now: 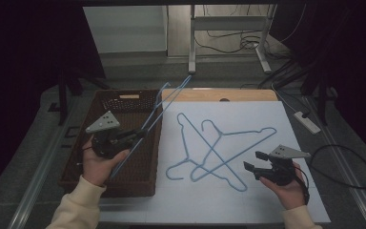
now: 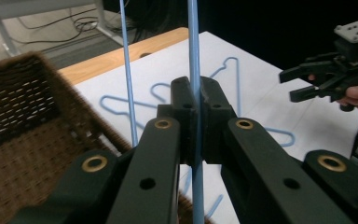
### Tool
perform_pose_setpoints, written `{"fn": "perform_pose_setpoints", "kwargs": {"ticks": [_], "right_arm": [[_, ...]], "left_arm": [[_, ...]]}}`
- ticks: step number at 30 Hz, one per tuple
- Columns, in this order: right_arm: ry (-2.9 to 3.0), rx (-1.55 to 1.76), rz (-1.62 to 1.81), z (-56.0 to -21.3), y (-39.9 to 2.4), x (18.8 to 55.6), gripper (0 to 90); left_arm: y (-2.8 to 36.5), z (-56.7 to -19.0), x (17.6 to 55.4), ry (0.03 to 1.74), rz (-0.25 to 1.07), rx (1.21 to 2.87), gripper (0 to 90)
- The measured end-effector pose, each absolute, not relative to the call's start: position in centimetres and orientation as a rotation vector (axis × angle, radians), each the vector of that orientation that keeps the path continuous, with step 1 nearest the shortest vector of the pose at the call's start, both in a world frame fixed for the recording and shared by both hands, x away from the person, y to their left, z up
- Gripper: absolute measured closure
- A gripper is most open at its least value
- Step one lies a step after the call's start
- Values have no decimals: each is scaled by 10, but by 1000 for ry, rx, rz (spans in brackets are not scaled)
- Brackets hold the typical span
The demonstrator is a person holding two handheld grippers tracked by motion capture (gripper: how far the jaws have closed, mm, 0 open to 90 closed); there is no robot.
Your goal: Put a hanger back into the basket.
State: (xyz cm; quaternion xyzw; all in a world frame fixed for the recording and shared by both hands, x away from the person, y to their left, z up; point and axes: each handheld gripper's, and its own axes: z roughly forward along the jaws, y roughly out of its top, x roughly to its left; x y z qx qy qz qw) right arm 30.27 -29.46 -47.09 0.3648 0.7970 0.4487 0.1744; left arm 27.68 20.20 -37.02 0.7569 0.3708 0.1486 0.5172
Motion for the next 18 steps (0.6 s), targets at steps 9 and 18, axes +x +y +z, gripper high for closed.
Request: {"fn": "perform_pose_setpoints", "kwargs": {"ticks": [9,18], "right_arm": [[2261,1040,1268,-472,-294,303,338],[2267,1044,1259,-473,-293,303,338]], "left_arm": [[240,-374,279,936,371,1810,865],[267,-382,283,975,366,1831,865]]}}
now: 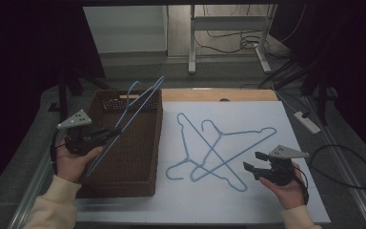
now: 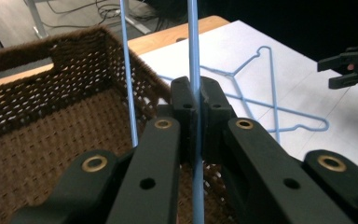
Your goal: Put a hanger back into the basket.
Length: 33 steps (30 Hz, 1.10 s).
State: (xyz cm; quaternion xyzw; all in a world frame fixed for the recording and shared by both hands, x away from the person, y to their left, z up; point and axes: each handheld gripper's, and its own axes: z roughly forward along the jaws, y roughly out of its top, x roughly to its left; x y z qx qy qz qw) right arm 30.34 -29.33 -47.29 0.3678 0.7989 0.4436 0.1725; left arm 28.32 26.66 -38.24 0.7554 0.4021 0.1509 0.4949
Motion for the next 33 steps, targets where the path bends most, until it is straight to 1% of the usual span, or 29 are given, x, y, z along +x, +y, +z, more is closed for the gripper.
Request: {"fn": "perform_pose_setpoints", "kwargs": {"ticks": [12,26,33], "right_arm": [[2280,1047,1250,-475,-292,304,336],[2293,1044,1234,-478,-289,305,337],[2303,1044,1225,-479,-288,304,336]], "left_arm": [[282,-400,296,1015,315,1900,865],[284,-425,310,1087,294,1973,865],[284,-438,320,1111,253,2015,865]]}}
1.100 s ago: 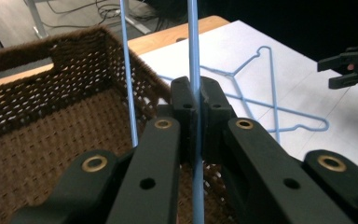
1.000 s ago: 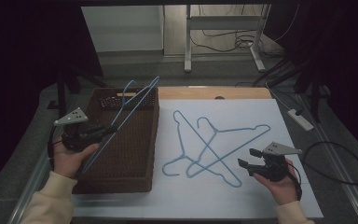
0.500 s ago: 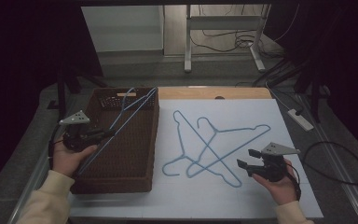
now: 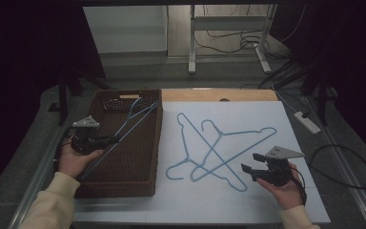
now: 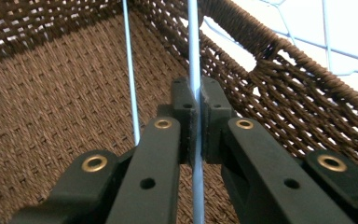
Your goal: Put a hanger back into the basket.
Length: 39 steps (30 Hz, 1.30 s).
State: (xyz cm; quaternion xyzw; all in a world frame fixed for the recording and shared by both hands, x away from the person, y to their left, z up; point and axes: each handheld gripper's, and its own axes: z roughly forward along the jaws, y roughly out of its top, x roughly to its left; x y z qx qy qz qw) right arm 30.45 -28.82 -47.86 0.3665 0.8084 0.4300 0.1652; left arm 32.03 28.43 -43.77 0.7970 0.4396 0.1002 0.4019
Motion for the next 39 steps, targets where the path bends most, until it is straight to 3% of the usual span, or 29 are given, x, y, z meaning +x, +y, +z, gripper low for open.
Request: {"fn": "perform_pose_setpoints", "kwargs": {"ticks": [12,24,39], "right_arm": [[2308,1046,1221,-480,-288,305,335],[2314,1047,1207,-481,-287,305,335],[2332,1053,1187,-483,-285,307,332]], "left_arm": [[294,-455,337,1196,217,2050,864],[294,-453,340,1373,461,2164,862],[297,-463,354,1567,564,2219,858]]}}
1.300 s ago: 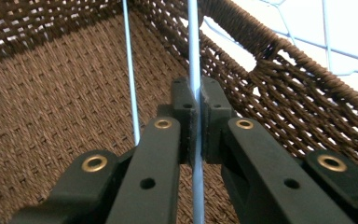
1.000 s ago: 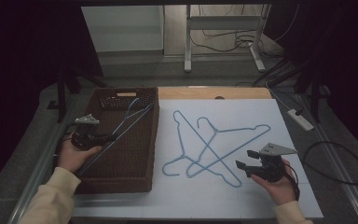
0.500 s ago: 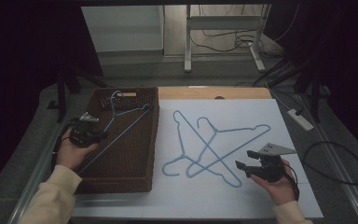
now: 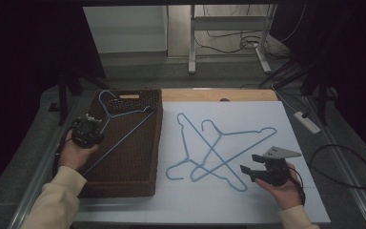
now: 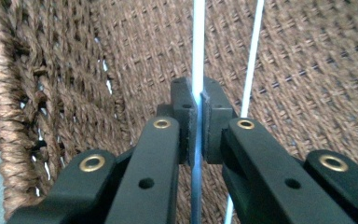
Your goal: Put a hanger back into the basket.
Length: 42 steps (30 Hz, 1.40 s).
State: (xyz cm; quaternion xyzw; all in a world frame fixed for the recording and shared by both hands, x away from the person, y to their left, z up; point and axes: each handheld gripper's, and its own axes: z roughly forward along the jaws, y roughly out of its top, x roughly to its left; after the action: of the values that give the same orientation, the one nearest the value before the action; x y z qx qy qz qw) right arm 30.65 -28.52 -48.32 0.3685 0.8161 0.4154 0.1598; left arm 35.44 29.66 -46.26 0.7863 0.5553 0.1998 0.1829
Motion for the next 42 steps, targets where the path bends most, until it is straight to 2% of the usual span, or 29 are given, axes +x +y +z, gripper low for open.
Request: {"fn": "perform_pose_setpoints", "kwargs": {"ticks": [4,7,10,14,16,24,42], "right_arm": [[2334,1054,1186,-483,-285,307,332],[2335,1054,1186,-483,-285,306,331],[2335,1054,1188,-483,-286,306,330],[2334,1059,1187,-483,-286,307,329],[2334,1058,1188,-483,-286,306,329],[2332,1060,1196,-483,-287,307,327],[2327,1072,1191,-482,-291,307,325]], "left_arm": [[296,-465,355,1577,581,2229,840],[298,-463,355,1584,615,2196,648],[298,-458,351,1543,635,2163,590],[297,-449,343,1489,647,2111,453],[295,-440,334,1430,634,2068,418],[281,-413,299,1212,564,1961,372],[230,-409,244,939,435,1925,357]]}}
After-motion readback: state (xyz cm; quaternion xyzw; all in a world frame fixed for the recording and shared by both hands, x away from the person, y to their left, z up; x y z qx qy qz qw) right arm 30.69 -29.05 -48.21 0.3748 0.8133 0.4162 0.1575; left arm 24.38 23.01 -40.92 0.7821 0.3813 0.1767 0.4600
